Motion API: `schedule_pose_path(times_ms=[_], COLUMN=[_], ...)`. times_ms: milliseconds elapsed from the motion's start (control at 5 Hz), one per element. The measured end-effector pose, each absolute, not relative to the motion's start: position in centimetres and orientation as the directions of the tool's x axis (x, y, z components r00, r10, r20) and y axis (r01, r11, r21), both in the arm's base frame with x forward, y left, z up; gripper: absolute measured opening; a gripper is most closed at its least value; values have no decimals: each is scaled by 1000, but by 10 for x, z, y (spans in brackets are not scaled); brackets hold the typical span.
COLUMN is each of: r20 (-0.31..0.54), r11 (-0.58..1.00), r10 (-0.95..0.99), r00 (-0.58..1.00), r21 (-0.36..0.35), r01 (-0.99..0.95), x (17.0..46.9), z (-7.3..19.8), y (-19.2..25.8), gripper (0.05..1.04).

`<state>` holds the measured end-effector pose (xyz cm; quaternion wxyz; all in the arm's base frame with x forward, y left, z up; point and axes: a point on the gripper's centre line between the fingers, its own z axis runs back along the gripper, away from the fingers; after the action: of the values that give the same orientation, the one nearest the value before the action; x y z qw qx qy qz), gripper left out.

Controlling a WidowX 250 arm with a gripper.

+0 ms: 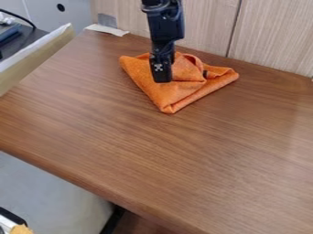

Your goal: Unfold the cloth from top right to bottom left

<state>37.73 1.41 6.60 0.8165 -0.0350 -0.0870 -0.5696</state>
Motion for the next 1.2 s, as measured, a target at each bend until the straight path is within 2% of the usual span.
schedule_pose_path(times_ms=[400, 600, 800, 1000, 1200], r20=[161, 154, 153, 157, 193], r11=[347, 352, 355, 363, 404], r10=[-928, -927, -926, -922, -904], r00=[336, 342, 345, 355, 381], r21=[48, 41, 41, 22, 95], r01=[937, 935, 934, 932, 910], x=[380, 380, 380, 377, 371], z=[60, 57, 57, 56, 90], y=[16, 17, 18, 21, 32], gripper=[365, 152, 64, 59, 59])
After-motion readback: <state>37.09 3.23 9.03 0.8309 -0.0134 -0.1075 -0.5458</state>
